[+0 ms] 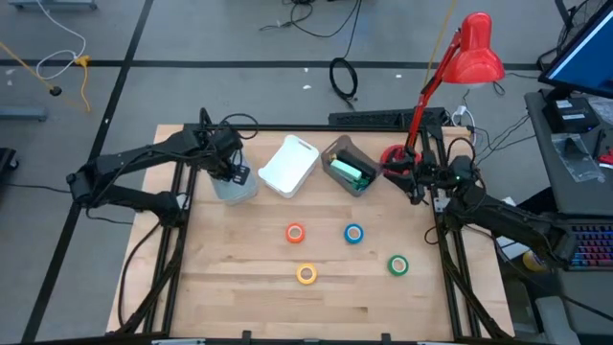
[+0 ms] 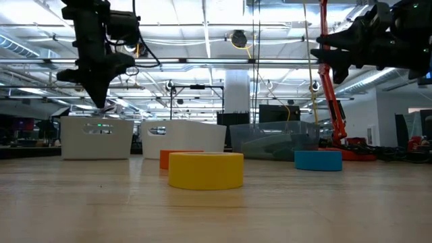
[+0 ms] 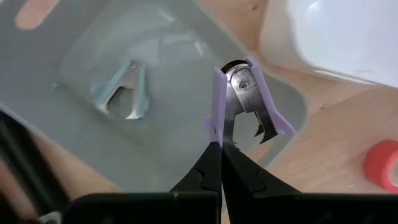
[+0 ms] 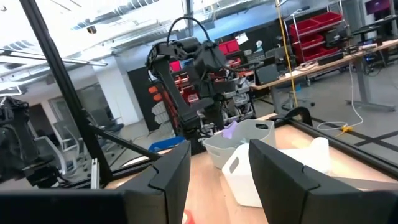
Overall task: Pick and place Stapler, Stapler remover, tape
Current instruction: Put the purple staple remover into the gray bin
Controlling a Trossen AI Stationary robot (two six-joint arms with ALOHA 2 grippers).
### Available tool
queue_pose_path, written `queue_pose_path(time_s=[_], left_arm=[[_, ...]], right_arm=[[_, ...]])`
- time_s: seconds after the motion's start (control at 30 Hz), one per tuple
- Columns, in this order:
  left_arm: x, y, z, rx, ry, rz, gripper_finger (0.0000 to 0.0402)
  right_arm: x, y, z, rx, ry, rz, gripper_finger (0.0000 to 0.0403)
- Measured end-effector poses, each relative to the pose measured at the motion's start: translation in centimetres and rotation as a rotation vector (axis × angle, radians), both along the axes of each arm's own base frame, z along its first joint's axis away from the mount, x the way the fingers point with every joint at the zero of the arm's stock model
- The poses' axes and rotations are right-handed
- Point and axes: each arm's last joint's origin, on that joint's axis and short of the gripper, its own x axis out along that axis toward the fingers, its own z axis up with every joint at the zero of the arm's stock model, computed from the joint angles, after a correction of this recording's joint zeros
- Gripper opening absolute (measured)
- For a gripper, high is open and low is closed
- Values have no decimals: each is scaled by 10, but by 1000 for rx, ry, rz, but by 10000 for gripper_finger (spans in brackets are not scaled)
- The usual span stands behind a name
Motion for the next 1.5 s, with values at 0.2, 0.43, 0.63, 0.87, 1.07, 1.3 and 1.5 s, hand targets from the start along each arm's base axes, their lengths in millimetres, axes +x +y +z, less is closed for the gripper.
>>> queue_pose_path(time_s=[0.2, 0.43, 0.63, 0.87, 1.07, 1.3, 1.5], left_arm=[[1, 11, -11, -66, 50, 26, 0], [6, 21, -26, -133, 101, 38, 0], [7, 24, -31, -165, 108, 33, 0], [6, 26, -31, -171, 112, 47, 0], [3, 25, -31, -189, 132, 68, 0], [3, 25, -31, -193, 130, 84, 0], [3, 25, -31, -207, 121, 108, 0]], right_arm=[[-7, 2, 4, -8, -22, -10, 155], [-12, 5, 5, -10, -29, 4, 155], [-12, 6, -1, 9, -10, -1, 155], [-11, 5, -19, 52, -8, -114, 155], [-11, 3, -21, 44, 4, -175, 155], [-10, 1, -36, 79, 143, -210, 155], [-11, 0, -46, 97, 233, -248, 155]])
